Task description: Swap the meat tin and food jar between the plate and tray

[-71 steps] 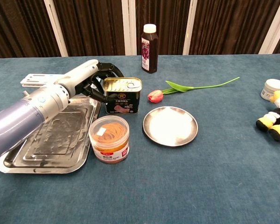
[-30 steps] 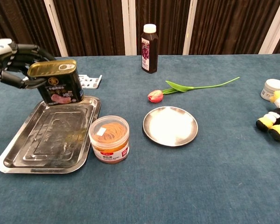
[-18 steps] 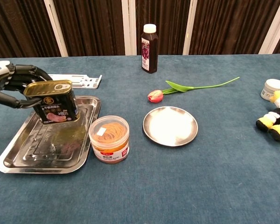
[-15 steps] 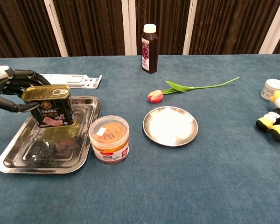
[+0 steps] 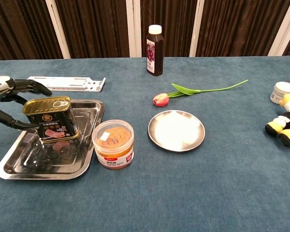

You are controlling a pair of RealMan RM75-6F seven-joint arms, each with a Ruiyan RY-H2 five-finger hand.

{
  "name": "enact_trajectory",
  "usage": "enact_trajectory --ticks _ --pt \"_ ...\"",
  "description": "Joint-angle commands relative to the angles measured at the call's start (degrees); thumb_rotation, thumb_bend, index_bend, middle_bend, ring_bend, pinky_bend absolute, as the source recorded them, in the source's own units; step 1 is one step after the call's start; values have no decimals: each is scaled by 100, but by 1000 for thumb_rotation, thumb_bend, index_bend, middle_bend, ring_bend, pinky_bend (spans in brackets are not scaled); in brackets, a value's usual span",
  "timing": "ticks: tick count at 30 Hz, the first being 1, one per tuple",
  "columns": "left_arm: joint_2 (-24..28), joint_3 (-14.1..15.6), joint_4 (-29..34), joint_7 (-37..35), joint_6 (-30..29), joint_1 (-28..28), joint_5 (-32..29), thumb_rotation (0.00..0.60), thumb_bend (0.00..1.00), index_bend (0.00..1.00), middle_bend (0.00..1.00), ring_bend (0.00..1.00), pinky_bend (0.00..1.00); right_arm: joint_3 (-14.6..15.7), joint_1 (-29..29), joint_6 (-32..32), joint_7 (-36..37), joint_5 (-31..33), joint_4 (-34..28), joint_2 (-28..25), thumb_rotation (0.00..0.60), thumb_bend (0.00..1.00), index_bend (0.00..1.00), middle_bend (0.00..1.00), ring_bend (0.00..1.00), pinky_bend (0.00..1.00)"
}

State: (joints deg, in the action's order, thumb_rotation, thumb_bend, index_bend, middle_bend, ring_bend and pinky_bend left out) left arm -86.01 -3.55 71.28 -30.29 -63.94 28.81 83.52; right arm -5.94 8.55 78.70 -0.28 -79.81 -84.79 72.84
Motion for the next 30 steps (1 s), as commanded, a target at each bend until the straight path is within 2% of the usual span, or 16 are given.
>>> enact_trajectory --ticks 1,4,8,11,13,15,18,20,23,26,30 --pt "148 -14 196 50 -7 17 40 600 93 155 25 0 152 -9 2 -5 -13 16 -10 -3 600 80 0 0 0 0" --pt "381 -3 495 270 -60 -6 73 600 88 140 5 0 122 -8 -1 -6 -34 26 -20 -7 600 80 0 0 0 0" --pt "920 3 1243 1223 -530 -277 39 600 93 137 5 0 95 -5 -8 -7 -58 39 -32 -17 600 79 0 0 0 0" --pt "1352 27 1928 2713 -1262 -759 -199 600 105 137 5 0 94 10 13 -52 -74 26 -30 -33 600 80 0 0 0 0" --pt "1449 12 2281 3630 -1999 -1153 -299 600 108 140 5 0 94 41 25 -78 -73 -21 -20 -45 600 79 0 0 0 0" --pt "1454 43 2444 4110 -2658 -1508 -235 600 109 144 6 0 94 84 39 -92 -46 -106 2 -49 600 80 0 0 0 0" --pt "1520 105 2516 4305 -3080 -1842 -223 600 113 149 7 0 94 145 64 -105 -19 -232 29 -40 600 79 0 0 0 0" --pt "1598 146 2536 4361 -3142 -1955 -236 600 118 148 12 0 94 200 93 -141 -24 -331 42 -43 600 62 0 0 0 0" --pt "1686 193 2480 4320 -3121 -2065 -262 600 121 148 20 0 94 334 168 -295 0 -514 -41 -116 600 45 0 0 0 0" --pt "1741 182 2416 4170 -3069 -2107 -250 600 122 149 19 0 94 395 305 -458 359 -718 -238 -193 600 44 0 0 0 0" --pt "1819 185 2427 4124 -2941 -2131 -252 600 122 149 19 0 94 282 715 -834 286 -915 -636 -296 600 44 0 0 0 0"
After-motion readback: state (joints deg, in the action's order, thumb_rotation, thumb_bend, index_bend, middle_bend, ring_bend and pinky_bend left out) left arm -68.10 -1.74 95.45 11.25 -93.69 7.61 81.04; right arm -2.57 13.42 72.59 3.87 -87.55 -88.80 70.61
